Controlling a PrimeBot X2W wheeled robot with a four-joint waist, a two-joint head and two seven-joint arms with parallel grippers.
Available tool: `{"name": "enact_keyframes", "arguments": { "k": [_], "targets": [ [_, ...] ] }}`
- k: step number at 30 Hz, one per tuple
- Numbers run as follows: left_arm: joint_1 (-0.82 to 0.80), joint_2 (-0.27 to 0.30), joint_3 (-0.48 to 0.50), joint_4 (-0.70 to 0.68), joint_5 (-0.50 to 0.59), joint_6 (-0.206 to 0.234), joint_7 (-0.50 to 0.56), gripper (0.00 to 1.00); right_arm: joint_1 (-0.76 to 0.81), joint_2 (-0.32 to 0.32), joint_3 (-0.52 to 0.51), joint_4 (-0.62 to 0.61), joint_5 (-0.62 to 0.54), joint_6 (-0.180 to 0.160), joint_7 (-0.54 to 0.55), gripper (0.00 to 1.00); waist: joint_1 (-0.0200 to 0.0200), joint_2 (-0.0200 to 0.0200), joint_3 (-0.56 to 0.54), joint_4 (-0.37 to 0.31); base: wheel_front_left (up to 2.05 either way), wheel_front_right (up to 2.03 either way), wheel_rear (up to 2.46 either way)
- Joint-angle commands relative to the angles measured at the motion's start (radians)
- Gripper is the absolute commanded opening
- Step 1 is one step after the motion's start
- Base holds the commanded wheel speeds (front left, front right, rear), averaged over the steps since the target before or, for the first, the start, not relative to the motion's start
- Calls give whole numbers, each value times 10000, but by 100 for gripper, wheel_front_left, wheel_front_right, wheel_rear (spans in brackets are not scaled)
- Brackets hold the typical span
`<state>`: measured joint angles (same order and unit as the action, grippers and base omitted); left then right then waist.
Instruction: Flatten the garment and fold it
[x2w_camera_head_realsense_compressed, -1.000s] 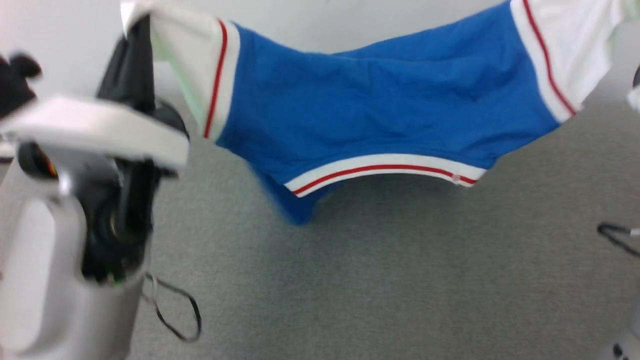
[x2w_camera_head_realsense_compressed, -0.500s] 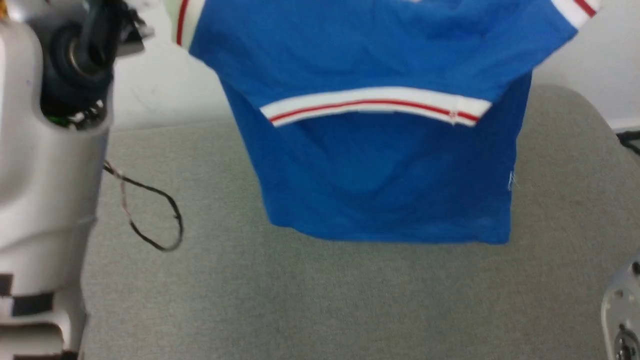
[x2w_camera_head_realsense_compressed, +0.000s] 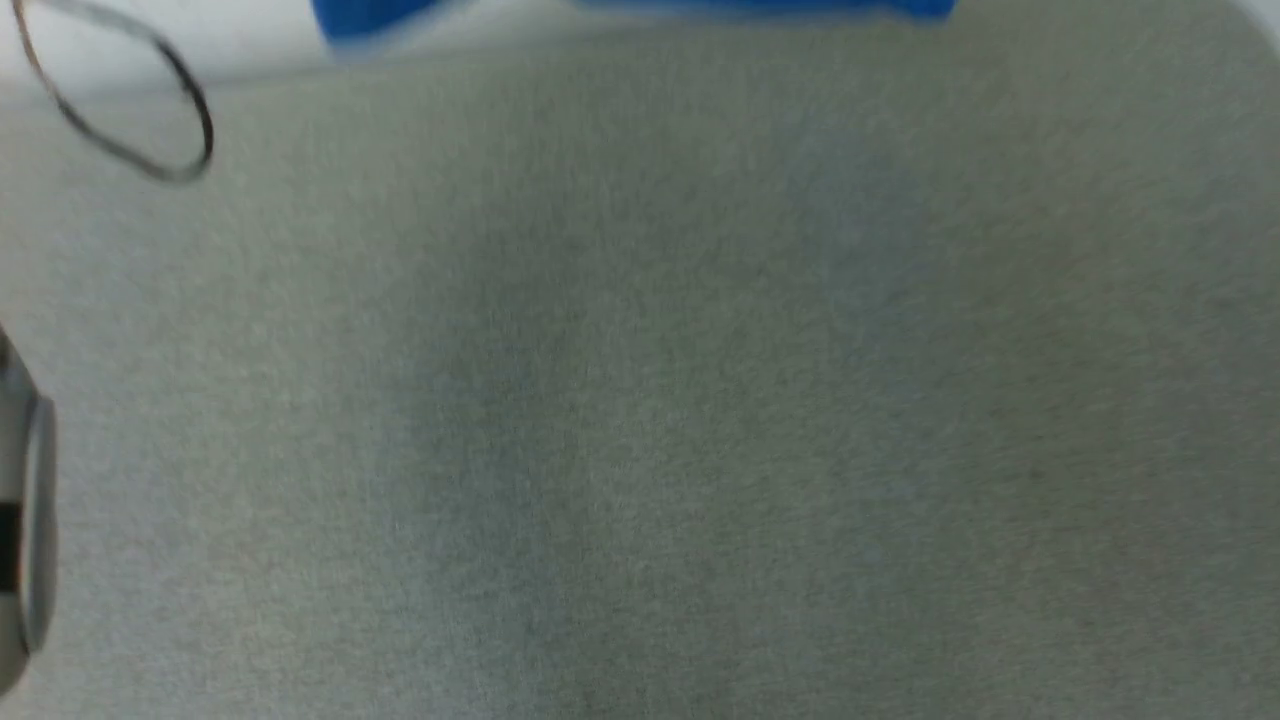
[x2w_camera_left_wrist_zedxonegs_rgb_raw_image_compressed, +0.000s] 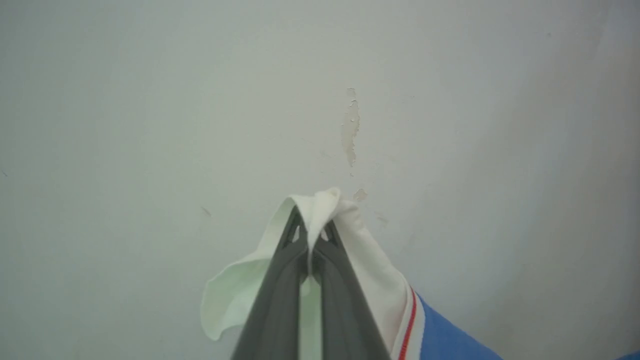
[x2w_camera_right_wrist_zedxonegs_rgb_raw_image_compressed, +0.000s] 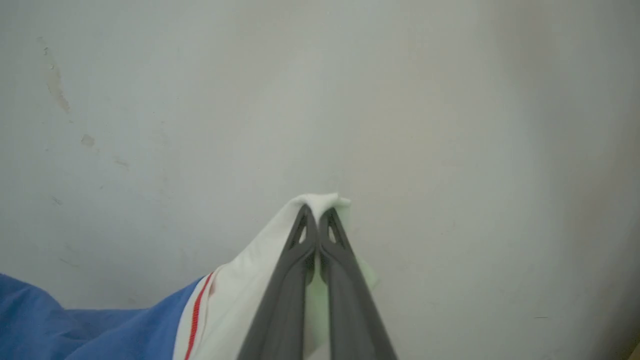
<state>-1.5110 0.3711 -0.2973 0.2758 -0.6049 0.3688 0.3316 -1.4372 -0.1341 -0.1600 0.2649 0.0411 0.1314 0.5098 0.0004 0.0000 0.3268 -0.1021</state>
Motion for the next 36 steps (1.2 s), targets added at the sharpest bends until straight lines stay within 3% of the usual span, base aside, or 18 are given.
{"name": "enact_keyframes", "arguments": {
  "k": [1, 8, 13, 17, 23, 26, 29, 33, 36],
  "targets": [
    [-335, -29, 128, 163, 87, -122, -292, 0, -336, 9, -35, 234, -160, -7, -226, 0, -4, 0, 2033, 438, 0, 0, 0],
    [-1024, -183, 694, 760, -84, -569, -1969, 0, -1304, -281, 72, 1229, -695, -7, -1376, 0, -4, 0, 3362, 761, 0, 0, 0],
    [-868, -227, 990, 1091, -347, -794, -2544, 0, -1342, -421, 324, 1631, -721, -7, -1780, 0, -4, 0, 3867, 827, 0, 0, 0],
    [-515, -127, 1019, 1209, -572, -1211, -2645, 0, -1102, -581, 729, 1808, -281, -7, -1973, 0, -4, 0, 4022, 833, 0, 0, 0],
    [727, 155, 814, 797, -1073, -1880, -1920, 0, 183, -1209, 1539, 1328, 1143, -7, -1699, 0, -4, 0, 3160, 899, 0, 0, 0],
    [1640, 217, 786, 202, -1531, -1782, -1046, 0, 1242, -1609, 1686, 446, 2008, -7, -1173, 0, -4, 0, 2574, 926, 0, 0, 0],
    [2816, 215, 947, -754, -2132, -1381, -193, 0, 2667, -1731, 1400, -761, 2910, -7, -548, 0, -4, 0, 1923, 873, 0, 0, 0],
    [4980, 306, 1168, -2591, -2927, -763, 824, 0, 4961, -1476, 723, -2445, 3722, -7, 388, 0, -4, 0, 1048, 738, 0, 0, 0],
    [6802, 817, 1143, -3977, -2876, -460, 1177, 0, 6723, -1089, 199, -3676, 4013, -7, 1008, 0, -4, 0, 466, 661, 0, 0, 0]
  ]
}}
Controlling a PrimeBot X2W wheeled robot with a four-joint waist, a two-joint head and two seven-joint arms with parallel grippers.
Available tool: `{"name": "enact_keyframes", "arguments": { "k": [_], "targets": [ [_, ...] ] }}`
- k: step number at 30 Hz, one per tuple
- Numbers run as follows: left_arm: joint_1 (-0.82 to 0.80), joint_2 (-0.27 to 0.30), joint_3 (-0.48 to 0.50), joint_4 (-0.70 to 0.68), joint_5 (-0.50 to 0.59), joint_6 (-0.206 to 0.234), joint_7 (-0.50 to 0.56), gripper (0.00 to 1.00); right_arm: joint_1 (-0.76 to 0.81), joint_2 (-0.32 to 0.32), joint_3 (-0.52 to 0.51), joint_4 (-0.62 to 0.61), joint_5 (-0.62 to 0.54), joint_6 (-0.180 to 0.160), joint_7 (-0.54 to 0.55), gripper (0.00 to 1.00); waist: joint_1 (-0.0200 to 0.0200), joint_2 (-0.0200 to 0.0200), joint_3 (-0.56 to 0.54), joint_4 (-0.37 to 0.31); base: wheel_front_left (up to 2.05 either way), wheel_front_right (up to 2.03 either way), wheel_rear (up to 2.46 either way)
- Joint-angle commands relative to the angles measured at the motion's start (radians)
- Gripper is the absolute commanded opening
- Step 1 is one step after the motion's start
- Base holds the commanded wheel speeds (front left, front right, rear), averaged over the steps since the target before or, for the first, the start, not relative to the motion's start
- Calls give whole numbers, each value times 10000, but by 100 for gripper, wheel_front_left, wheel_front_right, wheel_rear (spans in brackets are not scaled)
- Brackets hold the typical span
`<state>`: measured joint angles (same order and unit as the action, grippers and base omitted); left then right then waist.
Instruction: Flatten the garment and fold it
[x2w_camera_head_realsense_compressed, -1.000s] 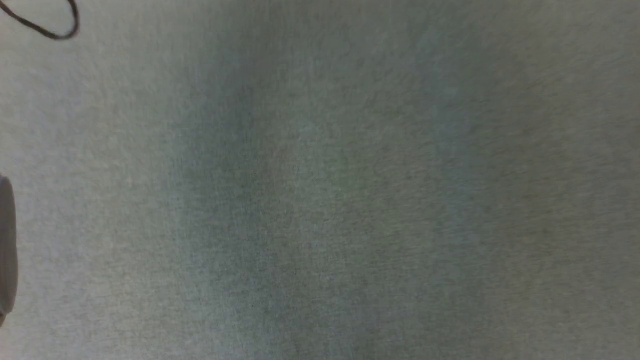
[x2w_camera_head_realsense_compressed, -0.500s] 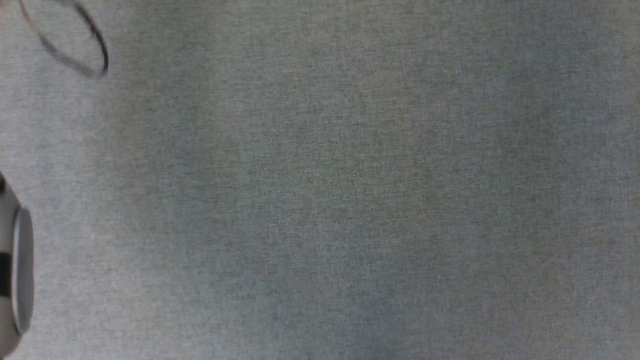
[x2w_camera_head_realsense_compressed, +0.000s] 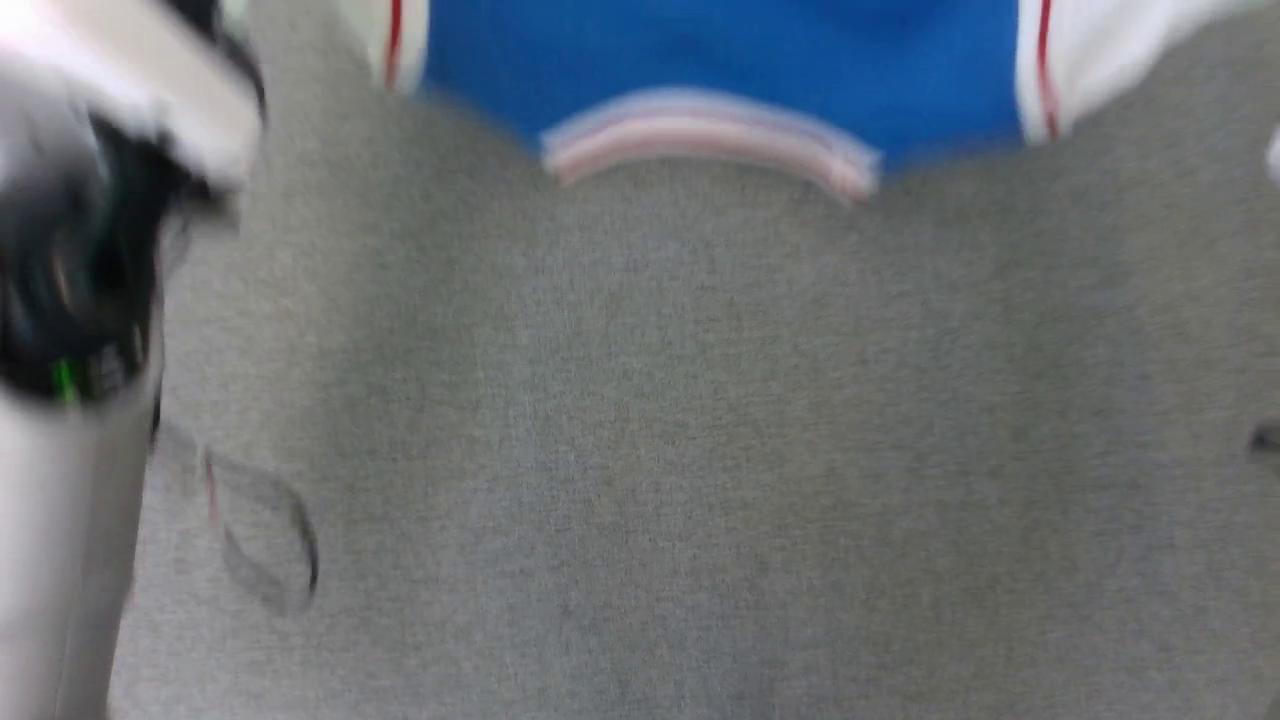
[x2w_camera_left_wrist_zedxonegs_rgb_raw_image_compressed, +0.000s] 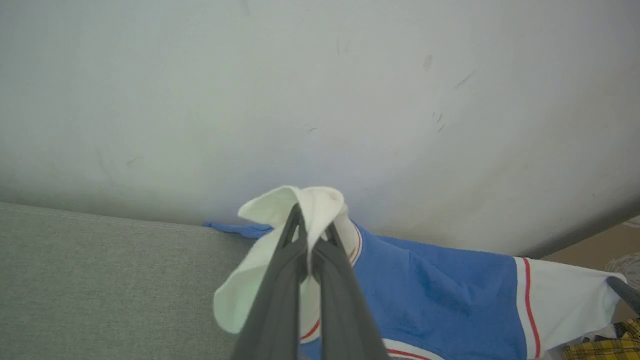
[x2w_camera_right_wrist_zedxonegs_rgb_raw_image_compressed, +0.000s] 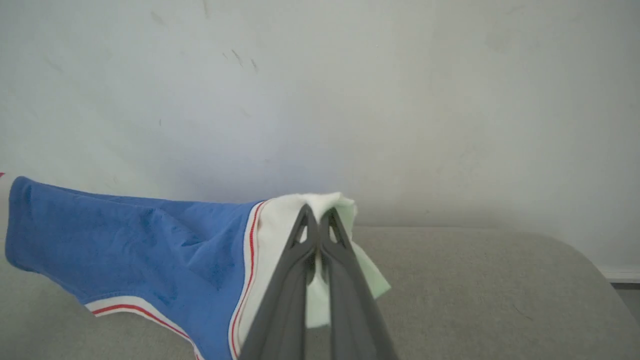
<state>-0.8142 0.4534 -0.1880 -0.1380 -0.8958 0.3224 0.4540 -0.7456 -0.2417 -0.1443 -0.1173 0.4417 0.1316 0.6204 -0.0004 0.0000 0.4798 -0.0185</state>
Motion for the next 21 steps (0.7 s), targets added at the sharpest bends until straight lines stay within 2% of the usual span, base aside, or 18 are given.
{"name": "enact_keyframes", "arguments": {
  "k": [1, 6, 13, 16, 21],
  "targets": [
    [485, 171, 18, -216, 97, 76, 6, 0, 387, 151, -96, -206, 75, -9, 71, 0, 4, 0, -1291, -196, 0, 0, 0],
    [3856, 639, -152, -1856, 132, 350, 51, 0, 3265, 1038, -774, -1801, 307, -9, 748, 0, 4, 0, -2265, -184, 0, 0, 0],
    [8361, 625, -21, -3231, -326, 656, -487, 0, 7138, 1791, -1642, -3099, 698, -9, 1139, 0, 4, 0, -3275, -131, 0, 0, 0],
    [9862, 759, 123, -3492, -490, 497, -739, 0, 8484, 1863, -1871, -3360, 786, -9, 1162, 0, 4, 0, -3618, -76, 0, 0, 0],
    [11714, 839, 344, -4030, -1127, -48, -951, 0, 10386, 1907, -2273, -3656, 1483, -9, 1457, 0, 4, 0, -4165, 67, 0, 0, 0]
  ]
}}
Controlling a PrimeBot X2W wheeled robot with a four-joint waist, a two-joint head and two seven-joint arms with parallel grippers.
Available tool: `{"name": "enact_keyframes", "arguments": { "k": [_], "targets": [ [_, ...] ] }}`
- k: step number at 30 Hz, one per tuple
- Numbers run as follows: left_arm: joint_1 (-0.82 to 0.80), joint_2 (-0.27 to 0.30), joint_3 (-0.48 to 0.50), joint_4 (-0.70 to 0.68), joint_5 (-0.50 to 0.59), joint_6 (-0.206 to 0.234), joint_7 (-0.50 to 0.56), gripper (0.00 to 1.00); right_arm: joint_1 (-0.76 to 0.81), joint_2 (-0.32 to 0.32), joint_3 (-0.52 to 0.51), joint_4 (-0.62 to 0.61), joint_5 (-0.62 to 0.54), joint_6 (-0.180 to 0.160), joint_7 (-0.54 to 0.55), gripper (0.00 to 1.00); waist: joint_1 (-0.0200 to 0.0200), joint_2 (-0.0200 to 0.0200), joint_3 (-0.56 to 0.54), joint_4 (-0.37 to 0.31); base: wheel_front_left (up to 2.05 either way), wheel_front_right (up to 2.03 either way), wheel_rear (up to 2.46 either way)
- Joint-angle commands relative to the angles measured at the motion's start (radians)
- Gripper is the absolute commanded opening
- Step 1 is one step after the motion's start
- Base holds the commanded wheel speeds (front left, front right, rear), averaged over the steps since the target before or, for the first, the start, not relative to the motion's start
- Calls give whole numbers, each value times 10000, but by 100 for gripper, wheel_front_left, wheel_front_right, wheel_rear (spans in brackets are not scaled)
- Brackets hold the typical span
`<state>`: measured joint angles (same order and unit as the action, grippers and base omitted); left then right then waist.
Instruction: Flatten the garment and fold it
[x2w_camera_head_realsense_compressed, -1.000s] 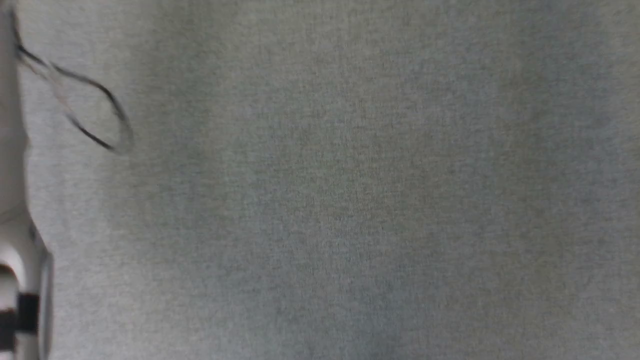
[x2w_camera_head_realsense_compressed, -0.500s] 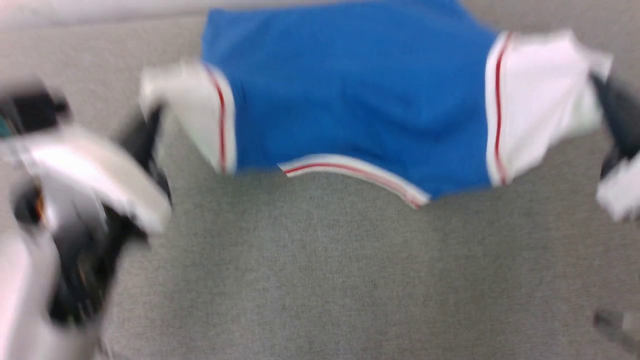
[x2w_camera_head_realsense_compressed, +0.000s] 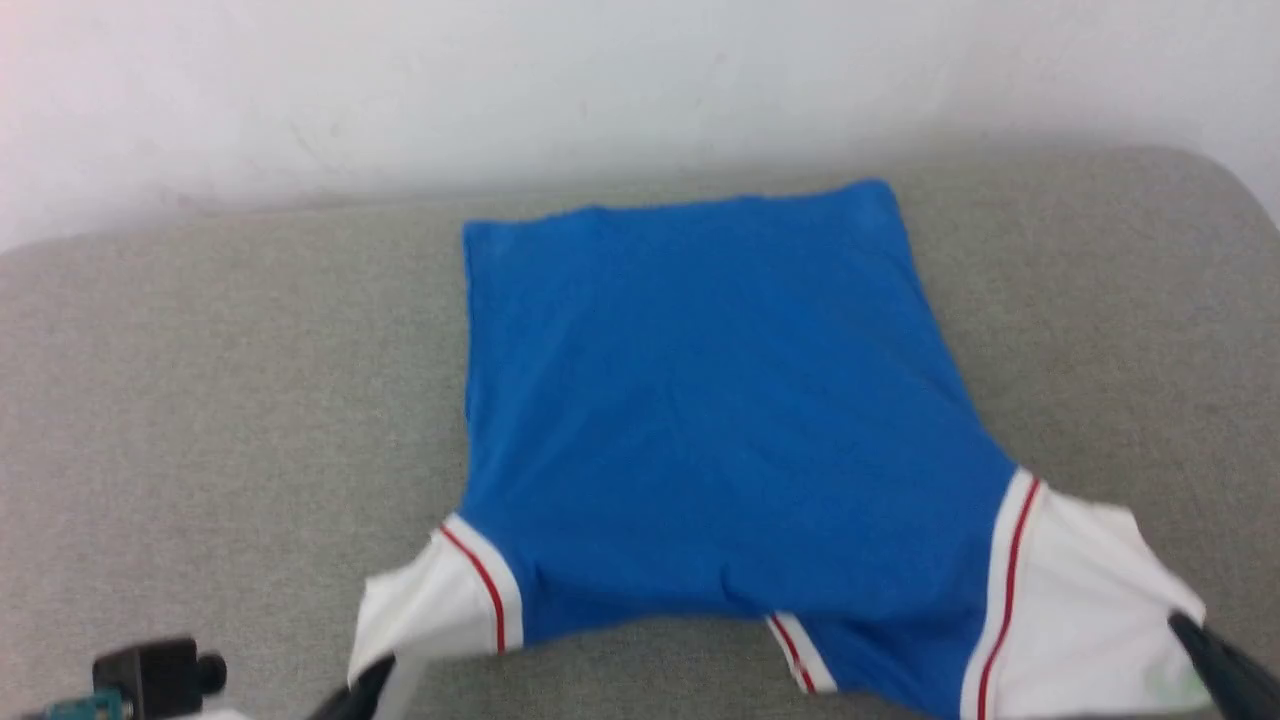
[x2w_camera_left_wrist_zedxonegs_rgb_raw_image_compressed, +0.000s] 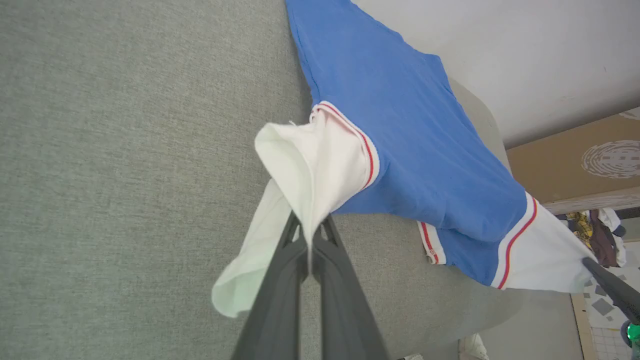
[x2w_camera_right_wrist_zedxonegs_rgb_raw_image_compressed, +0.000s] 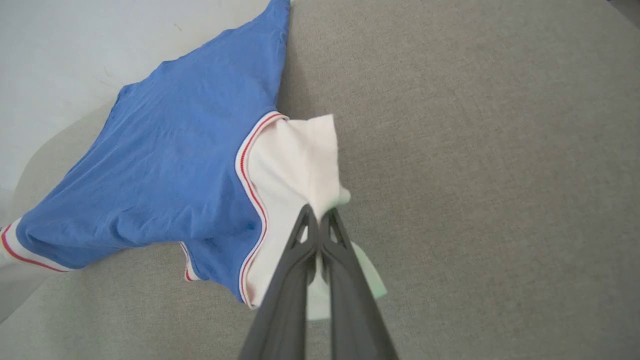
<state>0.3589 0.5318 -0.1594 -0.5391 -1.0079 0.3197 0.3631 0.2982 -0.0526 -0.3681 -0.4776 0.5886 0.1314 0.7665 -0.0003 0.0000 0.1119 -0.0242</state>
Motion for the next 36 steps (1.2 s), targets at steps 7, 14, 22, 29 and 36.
{"name": "enact_keyframes", "arguments": {
  "k": [7, 14, 22, 29, 36],
  "targets": [
    [1598, 266, 217, -605, -537, -472, -47, 0, 1702, 22, -202, -290, 492, -7, 37, 0, 3, 0, -1049, 238, 0, 0, 0],
    [1871, 164, 331, -574, -175, -360, -503, 0, 2233, 20, 15, -621, -657, -7, -443, 0, 3, 0, -1165, 303, 0, 0, 0],
    [586, -206, -530, -168, 732, -175, -646, 0, 1529, -960, 1571, 146, -3257, -7, -1471, 0, 3, 0, -402, 448, 0, 0, 0],
    [-772, -378, -1181, 160, 1300, -111, -360, 0, 475, -1424, 2631, 2627, -4245, -7, -1973, 0, 3, 0, 104, 758, 0, 0, 0],
    [-1207, -525, -1452, 155, 1579, 73, -264, 0, -164, -1271, 2799, 4635, -4426, -7, -2594, 10, 3, 0, 117, 894, 0, 0, 0]
  ]
}}
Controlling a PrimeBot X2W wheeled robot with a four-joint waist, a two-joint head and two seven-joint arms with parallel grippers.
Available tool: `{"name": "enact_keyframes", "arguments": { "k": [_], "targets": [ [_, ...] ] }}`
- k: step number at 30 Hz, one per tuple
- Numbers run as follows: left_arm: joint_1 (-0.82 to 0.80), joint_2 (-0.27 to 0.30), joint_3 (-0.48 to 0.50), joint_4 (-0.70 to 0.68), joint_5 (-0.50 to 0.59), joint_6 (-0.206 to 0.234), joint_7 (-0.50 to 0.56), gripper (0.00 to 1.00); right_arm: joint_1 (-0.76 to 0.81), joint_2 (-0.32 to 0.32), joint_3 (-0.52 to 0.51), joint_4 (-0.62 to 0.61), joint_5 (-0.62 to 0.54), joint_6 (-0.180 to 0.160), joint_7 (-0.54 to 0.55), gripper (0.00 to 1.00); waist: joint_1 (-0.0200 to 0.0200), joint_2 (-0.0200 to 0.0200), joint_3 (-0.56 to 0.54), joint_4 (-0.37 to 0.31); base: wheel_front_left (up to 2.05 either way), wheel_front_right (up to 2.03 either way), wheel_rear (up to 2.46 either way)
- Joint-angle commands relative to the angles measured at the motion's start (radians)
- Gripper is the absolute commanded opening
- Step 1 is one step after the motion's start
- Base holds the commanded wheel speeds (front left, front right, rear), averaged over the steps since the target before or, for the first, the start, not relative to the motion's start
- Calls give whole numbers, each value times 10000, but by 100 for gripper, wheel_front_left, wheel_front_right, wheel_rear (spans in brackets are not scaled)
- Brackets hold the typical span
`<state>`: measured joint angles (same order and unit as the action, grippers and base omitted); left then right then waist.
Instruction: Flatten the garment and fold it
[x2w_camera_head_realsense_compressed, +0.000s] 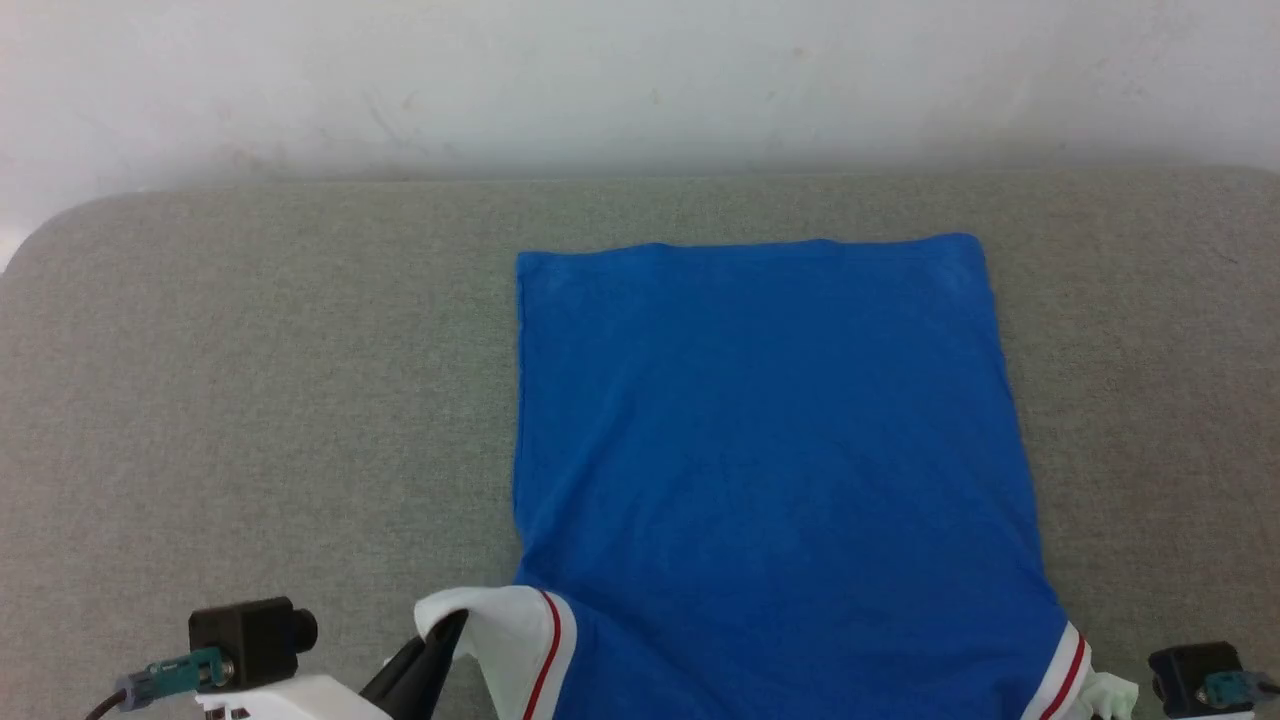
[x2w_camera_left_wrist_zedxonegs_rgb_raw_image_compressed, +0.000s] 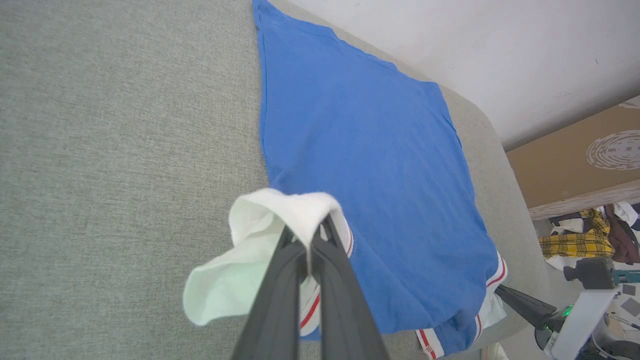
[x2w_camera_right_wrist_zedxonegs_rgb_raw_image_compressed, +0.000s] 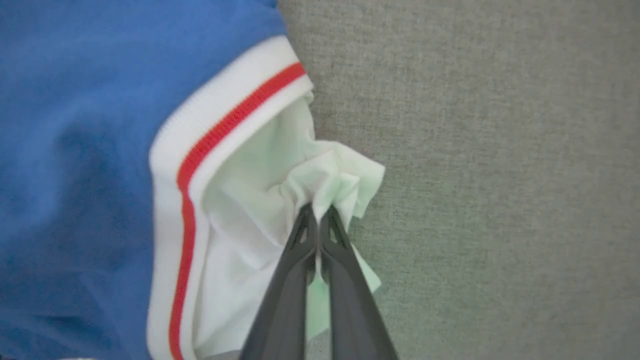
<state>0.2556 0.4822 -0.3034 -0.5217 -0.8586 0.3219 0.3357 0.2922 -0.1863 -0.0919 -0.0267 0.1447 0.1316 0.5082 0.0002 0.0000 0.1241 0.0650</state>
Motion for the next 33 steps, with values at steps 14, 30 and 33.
{"name": "enact_keyframes", "arguments": {
  "k": [14, 30, 33],
  "targets": [
    [-25, -89, -8, -925, 829, 402, -584, 0, -1837, -808, -2083, -4998, 1936, -9, 1733, 100, -2, 0, 612, 89, 0, 0, 0],
    [-1858, -637, -644, -838, 1303, -134, -889, 0, -10644, -1817, -969, -181, 316, -9, 3737, 100, -2, 0, 3538, 1343, 0, 0, 0],
    [-2070, -705, -711, -777, 1357, -212, -951, 0, -11017, -1578, -818, 606, 70, -9, 3877, 100, -2, 0, 3850, 1535, 0, 0, 0]
  ]
}}
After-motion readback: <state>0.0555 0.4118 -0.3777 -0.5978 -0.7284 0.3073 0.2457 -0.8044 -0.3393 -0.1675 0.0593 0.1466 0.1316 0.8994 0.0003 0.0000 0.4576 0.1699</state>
